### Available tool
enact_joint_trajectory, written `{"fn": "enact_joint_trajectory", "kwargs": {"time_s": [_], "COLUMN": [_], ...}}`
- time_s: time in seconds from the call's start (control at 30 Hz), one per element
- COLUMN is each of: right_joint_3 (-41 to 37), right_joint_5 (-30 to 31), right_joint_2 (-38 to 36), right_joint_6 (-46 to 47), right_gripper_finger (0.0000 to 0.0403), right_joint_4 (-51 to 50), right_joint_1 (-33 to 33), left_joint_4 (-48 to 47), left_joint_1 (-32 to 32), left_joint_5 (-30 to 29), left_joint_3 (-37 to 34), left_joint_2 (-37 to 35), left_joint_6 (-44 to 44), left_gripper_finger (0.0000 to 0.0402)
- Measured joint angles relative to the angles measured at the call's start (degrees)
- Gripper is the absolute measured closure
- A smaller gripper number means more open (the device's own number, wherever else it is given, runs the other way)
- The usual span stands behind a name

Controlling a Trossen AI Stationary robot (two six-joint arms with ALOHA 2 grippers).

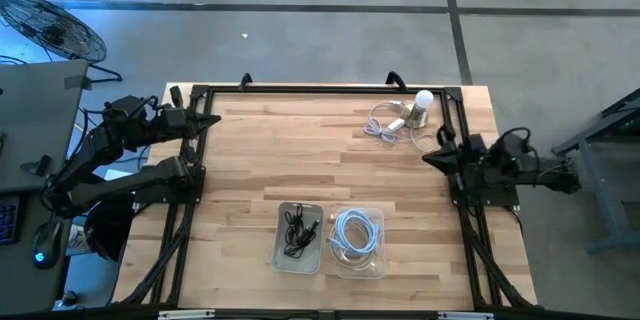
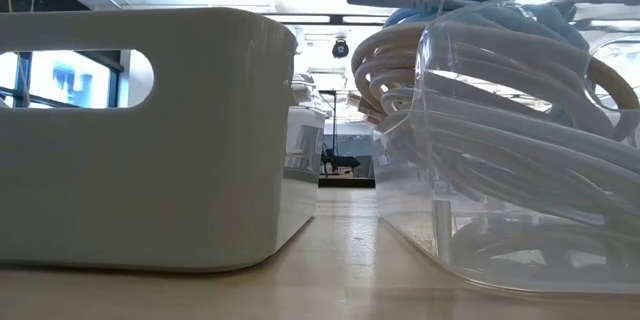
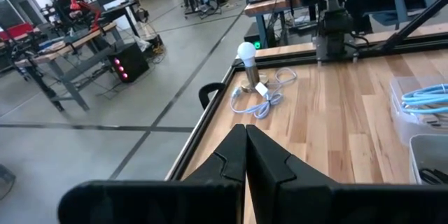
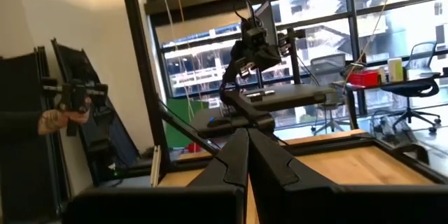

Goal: Pick & Place USB Port
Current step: Return to Home Position

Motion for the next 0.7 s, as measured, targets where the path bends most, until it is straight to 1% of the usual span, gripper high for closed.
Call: {"fn": "enact_joint_trajectory", "kwargs": {"time_s": [0.2,0.37,0.6,0.7], "right_joint_3": [-8.3,-12.5,-12.6,-12.6], "right_joint_5": [0.0,-0.7,-0.5,-0.4], "right_joint_2": [0.0,0.0,0.0,0.0], "right_joint_6": [3.0,3.5,2.8,1.7], "right_gripper_finger": [0.0403,0.0403,0.0403,0.0403], "right_joint_4": [10.7,15.8,14.2,11.1], "right_joint_1": [0.0,0.0,0.0,0.0], "left_joint_4": [-0.6,-0.6,-1.8,-3.1], "left_joint_1": [0.0,0.0,0.0,0.0], "left_joint_5": [0.0,1.1,1.5,1.5], "left_joint_3": [0.0,0.0,0.0,0.0], "left_joint_2": [0.0,0.0,0.0,0.0], "left_joint_6": [0.4,0.4,0.4,0.0], "left_gripper_finger": [0.0401,0.0401,0.0401,0.0401]}}
